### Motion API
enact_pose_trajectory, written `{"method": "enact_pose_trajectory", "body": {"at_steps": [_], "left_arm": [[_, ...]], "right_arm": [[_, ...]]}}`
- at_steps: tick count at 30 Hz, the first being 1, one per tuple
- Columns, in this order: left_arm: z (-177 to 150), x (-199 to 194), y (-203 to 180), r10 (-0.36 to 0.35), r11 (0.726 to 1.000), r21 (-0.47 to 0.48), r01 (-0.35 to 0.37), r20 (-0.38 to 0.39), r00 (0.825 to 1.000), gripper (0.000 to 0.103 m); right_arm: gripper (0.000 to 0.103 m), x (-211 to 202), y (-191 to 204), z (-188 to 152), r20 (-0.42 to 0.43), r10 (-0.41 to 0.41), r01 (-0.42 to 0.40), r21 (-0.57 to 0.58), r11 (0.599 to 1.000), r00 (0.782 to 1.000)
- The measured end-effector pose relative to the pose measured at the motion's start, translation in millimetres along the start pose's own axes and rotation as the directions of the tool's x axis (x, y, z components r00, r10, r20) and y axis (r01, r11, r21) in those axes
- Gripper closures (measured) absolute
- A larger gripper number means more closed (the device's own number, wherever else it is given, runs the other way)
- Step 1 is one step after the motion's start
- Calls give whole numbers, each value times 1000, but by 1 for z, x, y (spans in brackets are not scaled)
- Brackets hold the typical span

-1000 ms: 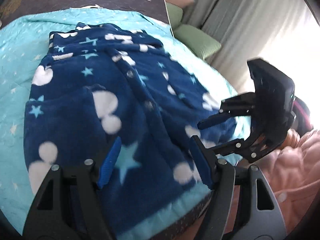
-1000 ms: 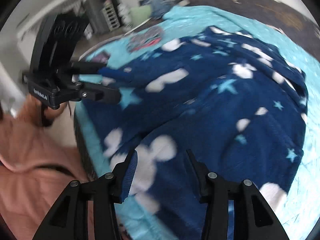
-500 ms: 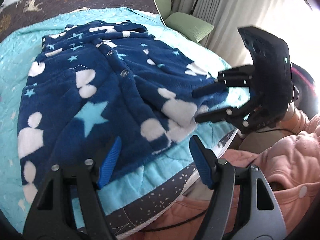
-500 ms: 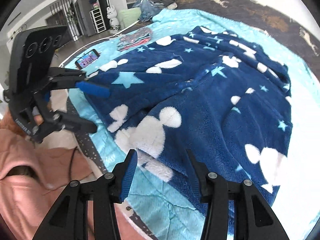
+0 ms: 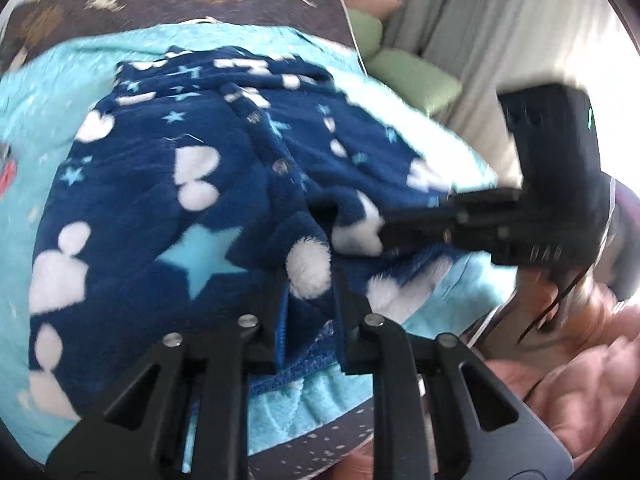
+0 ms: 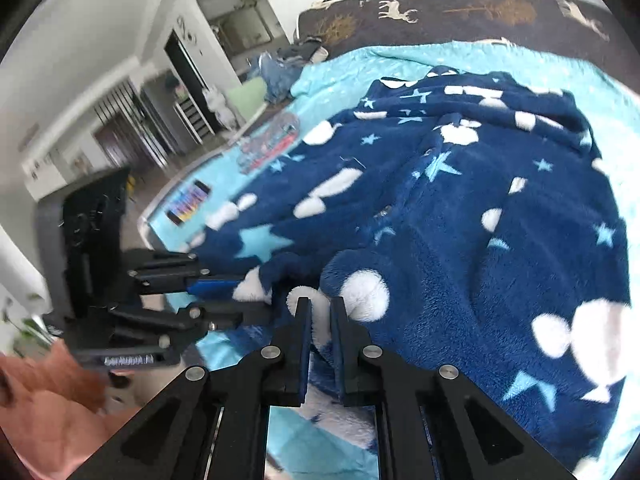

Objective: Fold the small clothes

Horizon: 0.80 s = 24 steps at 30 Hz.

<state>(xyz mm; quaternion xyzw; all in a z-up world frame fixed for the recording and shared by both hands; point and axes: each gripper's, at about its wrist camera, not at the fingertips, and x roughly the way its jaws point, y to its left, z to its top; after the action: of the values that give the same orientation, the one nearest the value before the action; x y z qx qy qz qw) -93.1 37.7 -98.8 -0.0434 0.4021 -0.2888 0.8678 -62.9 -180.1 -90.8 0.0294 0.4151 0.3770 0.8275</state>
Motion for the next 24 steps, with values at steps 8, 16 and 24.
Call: {"method": "enact_pose_trajectory", "body": {"at_steps": [8, 16, 24], "left_arm": [[25, -31, -14, -181, 981, -47, 189, 139, 974, 83], [18, -11, -18, -162, 985, -41, 166, 71, 984, 83], [19, -14, -19, -153, 987, -35, 156, 77, 985, 83]], "right_arm": [[96, -3, 21, -2, -1, 191, -191, 10, 981, 982], [61, -16, 20, -16, 21, 51, -50, -35, 998, 998], [47, 8, 46, -26, -31, -103, 94, -226, 970, 994]]}}
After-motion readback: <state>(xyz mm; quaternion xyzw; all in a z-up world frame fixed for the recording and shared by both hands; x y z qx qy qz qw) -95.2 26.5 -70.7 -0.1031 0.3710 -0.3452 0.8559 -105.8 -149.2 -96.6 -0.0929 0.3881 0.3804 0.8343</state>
